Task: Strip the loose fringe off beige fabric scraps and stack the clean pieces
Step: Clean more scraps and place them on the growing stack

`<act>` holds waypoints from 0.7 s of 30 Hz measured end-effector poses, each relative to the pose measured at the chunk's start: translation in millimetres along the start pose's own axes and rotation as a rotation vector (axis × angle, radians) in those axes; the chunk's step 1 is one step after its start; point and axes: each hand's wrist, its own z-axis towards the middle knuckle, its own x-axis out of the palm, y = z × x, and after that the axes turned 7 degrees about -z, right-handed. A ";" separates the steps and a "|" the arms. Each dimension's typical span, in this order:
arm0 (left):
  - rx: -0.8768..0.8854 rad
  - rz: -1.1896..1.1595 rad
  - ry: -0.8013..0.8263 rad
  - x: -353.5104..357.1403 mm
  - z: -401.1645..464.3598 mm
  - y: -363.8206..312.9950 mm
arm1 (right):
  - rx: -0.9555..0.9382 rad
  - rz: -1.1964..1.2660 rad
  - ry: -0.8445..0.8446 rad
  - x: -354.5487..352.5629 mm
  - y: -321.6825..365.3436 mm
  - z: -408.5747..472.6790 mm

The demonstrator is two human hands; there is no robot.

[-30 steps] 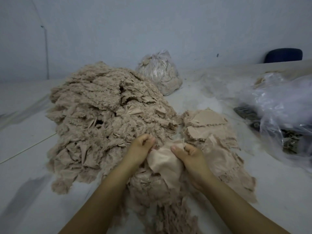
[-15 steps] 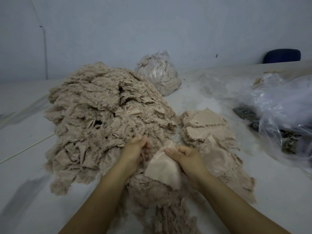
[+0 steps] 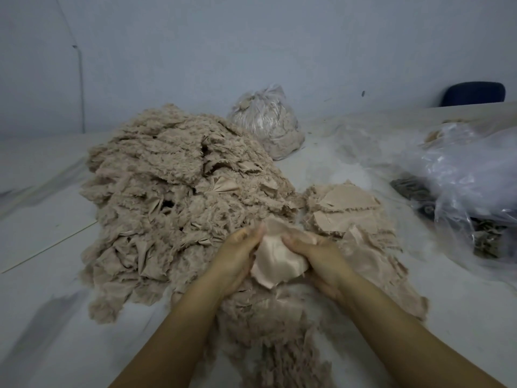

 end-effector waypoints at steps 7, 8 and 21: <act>-0.005 0.075 0.095 9.9 -9.0 28.6 | 0.004 0.101 -0.205 -4.0 -5.0 3.5; 0.020 0.106 0.075 10.9 -8.6 28.8 | -0.004 0.070 -0.206 -5.7 -4.6 3.7; 0.031 0.574 0.008 -26.7 -12.8 15.3 | -0.286 -1.002 -0.686 -77.2 -1.7 -18.6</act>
